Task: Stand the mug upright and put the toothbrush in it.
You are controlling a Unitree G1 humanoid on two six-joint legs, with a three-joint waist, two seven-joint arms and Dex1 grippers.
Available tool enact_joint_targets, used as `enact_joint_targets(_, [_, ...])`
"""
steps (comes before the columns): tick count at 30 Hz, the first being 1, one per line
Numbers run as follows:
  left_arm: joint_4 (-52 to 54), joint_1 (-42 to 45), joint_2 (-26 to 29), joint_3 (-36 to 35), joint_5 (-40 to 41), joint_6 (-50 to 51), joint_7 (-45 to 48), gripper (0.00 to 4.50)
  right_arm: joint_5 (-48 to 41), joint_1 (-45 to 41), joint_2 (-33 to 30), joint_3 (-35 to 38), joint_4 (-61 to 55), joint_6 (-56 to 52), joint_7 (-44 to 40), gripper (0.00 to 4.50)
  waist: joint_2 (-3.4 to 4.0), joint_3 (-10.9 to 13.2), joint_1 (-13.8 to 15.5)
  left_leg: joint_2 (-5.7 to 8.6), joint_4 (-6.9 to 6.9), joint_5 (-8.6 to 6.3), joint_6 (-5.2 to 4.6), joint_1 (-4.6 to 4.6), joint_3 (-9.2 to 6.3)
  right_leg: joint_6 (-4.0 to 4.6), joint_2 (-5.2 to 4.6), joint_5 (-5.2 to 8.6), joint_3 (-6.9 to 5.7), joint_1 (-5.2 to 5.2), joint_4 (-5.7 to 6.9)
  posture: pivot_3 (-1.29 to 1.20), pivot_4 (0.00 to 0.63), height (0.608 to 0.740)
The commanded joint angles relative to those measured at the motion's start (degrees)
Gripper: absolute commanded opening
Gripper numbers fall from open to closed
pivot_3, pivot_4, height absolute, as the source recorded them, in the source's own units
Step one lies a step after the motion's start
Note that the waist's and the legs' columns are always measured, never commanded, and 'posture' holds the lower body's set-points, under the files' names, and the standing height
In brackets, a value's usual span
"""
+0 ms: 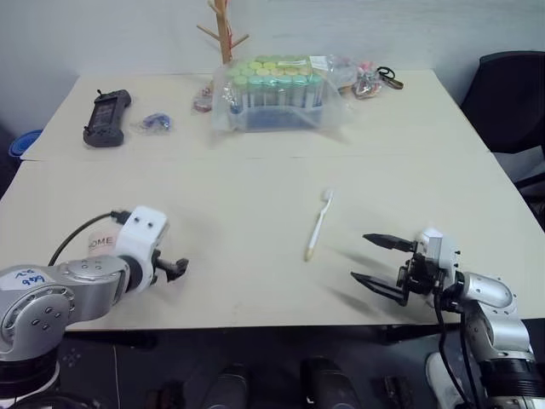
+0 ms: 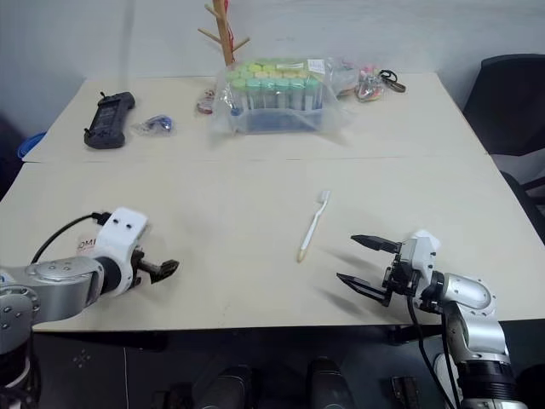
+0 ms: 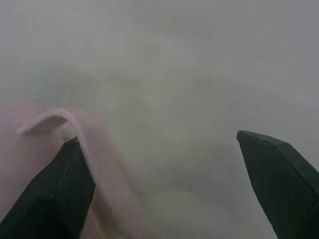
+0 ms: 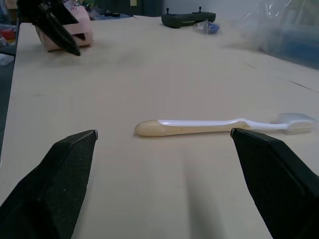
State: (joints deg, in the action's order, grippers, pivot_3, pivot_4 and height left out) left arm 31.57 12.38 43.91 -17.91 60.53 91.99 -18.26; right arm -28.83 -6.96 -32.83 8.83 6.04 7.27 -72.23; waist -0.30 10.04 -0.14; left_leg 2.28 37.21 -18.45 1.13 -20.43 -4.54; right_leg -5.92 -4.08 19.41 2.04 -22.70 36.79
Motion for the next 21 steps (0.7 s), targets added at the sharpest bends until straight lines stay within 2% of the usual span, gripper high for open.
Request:
enact_joint_targets(1, [-3.3,-1.1,-0.1,-1.2,-4.2,0.3,3.6,4.31,-0.9,-1.0,0.5,0.0,-1.8,0.0,0.4,4.50,-0.02,0.0,0.0,-0.01,0.02,0.00,0.00,0.00,-0.02,0.00,0.00,0.00,-0.02,0.01,0.01,0.00,0.150,0.740])
enact_joint_targets(5, [-4.5,-0.7,0.1,-0.3,-7.7,-0.6,7.3,3.34,-0.8,-1.4,0.7,0.1,-1.6,0.0,0.7,4.50,0.02,0.0,0.1,0.00,0.00,0.00,0.00,0.04,0.01,0.00,-0.03,0.00,0.01,0.04,0.01,0.00,0.150,0.740])
enact_joint_targets(10, [-4.1,-0.6,1.6,1.5,-11.8,-1.5,11.8,1.84,-0.8,-1.3,0.9,0.4,-1.6,0.2,1.3,4.50,0.02,0.0,0.1,0.00,0.00,0.00,0.00,0.05,0.02,0.00,-0.03,0.00,0.02,0.04,0.02,0.00,0.150,0.740])
enact_joint_targets(12, [-3.9,-0.8,2.0,1.7,-13.2,-5.1,14.6,1.23,-0.8,-1.0,0.9,0.3,-1.7,0.4,1.4,4.50,0.04,0.0,0.1,-0.01,-0.02,0.00,0.00,0.06,0.02,0.00,-0.02,0.00,0.02,0.03,0.02,0.00,0.150,0.740])
enact_joint_targets(15, [-3.4,-1.4,0.3,0.6,-15.7,-17.0,20.9,0.34,-0.8,-0.5,0.8,0.5,-2.1,0.5,1.7,4.50,0.05,0.0,0.3,-0.01,-0.02,0.00,0.00,0.06,0.02,0.00,-0.03,0.00,0.01,0.04,0.02,0.00,0.150,0.740])
enact_joint_targets(16, [-3.2,-2.0,1.5,2.1,-18.2,-23.7,25.3,0.03,-0.9,-0.3,0.6,0.8,-2.3,0.4,2.0,4.50,0.05,0.0,0.4,0.00,0.00,0.00,0.00,0.04,0.01,0.00,-0.06,0.00,0.00,0.04,0.02,0.00,0.150,0.740])
enact_joint_targets(18, [-3.2,-2.7,2.8,6.0,-24.0,-40.4,36.6,0.01,-1.4,0.4,0.0,1.7,-3.0,0.1,2.1,4.50,0.00,0.0,0.8,0.03,0.02,0.01,0.00,0.01,0.02,0.00,-0.10,0.00,-0.02,0.04,-0.04,0.00,0.150,0.740])
enact_joint_targets(20, [-4.3,-1.5,-1.4,7.7,-24.3,-51.8,45.2,0.01,-1.6,1.3,-0.7,2.4,-3.4,-0.2,2.2,4.50,0.00,0.0,1.2,0.03,0.00,0.01,0.00,-0.02,0.03,0.00,-0.10,0.00,-0.05,0.07,-0.18,0.00,0.150,0.740])
enact_joint_targets(21, [-4.5,-0.2,-5.5,8.2,-21.4,-55.9,50.0,0.01,-1.4,1.8,-0.9,2.7,-3.6,-0.1,2.3,4.50,0.01,0.0,1.4,0.03,-0.02,0.01,0.00,-0.02,0.04,0.00,-0.10,0.00,-0.05,0.08,-0.24,0.00,0.150,0.740])
